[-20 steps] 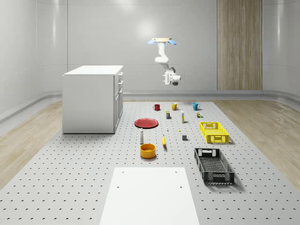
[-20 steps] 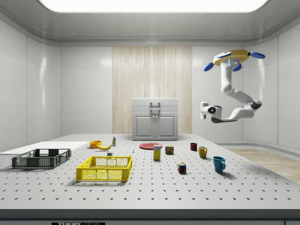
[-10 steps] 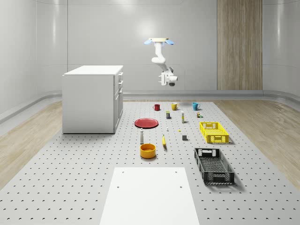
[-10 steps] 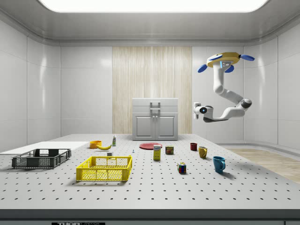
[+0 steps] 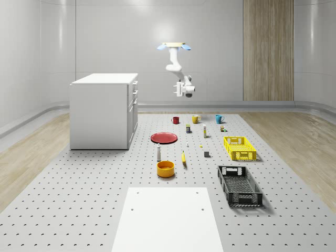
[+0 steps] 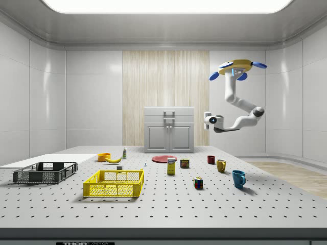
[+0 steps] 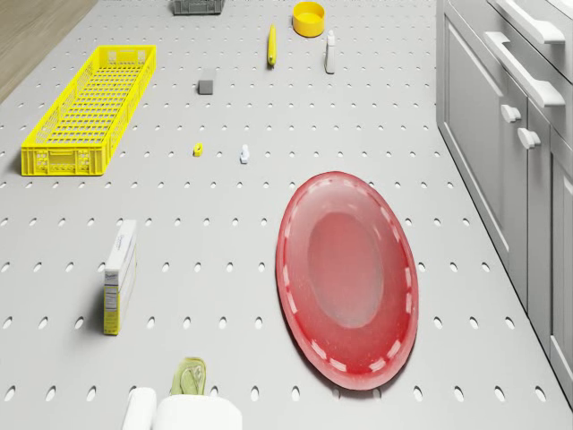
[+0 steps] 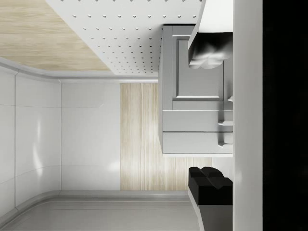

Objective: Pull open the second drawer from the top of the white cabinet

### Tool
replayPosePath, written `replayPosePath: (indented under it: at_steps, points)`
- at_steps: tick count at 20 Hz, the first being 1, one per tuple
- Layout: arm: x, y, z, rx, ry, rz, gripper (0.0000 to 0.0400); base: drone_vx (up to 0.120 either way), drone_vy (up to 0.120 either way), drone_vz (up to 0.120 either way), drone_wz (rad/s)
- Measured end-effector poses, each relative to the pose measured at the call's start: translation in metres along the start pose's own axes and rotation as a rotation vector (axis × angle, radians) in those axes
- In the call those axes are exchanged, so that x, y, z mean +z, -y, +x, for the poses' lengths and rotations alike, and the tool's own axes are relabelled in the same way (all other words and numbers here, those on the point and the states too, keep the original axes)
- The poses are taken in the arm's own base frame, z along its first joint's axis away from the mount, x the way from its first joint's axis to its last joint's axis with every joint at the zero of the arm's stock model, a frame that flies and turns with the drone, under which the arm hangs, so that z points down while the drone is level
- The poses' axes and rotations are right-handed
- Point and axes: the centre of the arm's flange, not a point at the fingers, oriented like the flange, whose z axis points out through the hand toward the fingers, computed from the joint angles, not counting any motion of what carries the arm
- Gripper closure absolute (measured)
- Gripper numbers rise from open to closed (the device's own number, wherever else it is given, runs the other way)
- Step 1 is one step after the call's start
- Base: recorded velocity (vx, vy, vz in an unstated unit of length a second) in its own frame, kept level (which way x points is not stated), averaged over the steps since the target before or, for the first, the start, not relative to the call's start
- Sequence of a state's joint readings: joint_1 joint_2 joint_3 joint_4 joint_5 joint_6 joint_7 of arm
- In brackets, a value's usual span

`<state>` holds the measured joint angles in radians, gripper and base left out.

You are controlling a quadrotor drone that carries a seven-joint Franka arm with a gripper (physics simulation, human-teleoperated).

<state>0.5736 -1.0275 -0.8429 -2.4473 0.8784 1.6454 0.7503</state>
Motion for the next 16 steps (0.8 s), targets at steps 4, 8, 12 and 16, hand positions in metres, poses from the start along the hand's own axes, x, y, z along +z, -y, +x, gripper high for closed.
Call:
replayPosePath:
  at_steps: [4, 8, 12, 16]
  points:
    - [0.0, 0.0, 0.0, 0.0, 0.0, 0.0, 0.01, 0.12, -0.12, 0.0, 0.0]
    - [0.0, 0.0, 0.0, 0.0, 0.0, 0.0, 0.01, 0.12, -0.12, 0.0, 0.0]
    - [0.0, 0.0, 0.0, 0.0, 0.0, 0.0, 0.01, 0.12, -0.12, 0.0, 0.0]
    - [0.0, 0.0, 0.0, 0.0, 0.0, 0.0, 0.01, 0.12, -0.02, 0.0, 0.0]
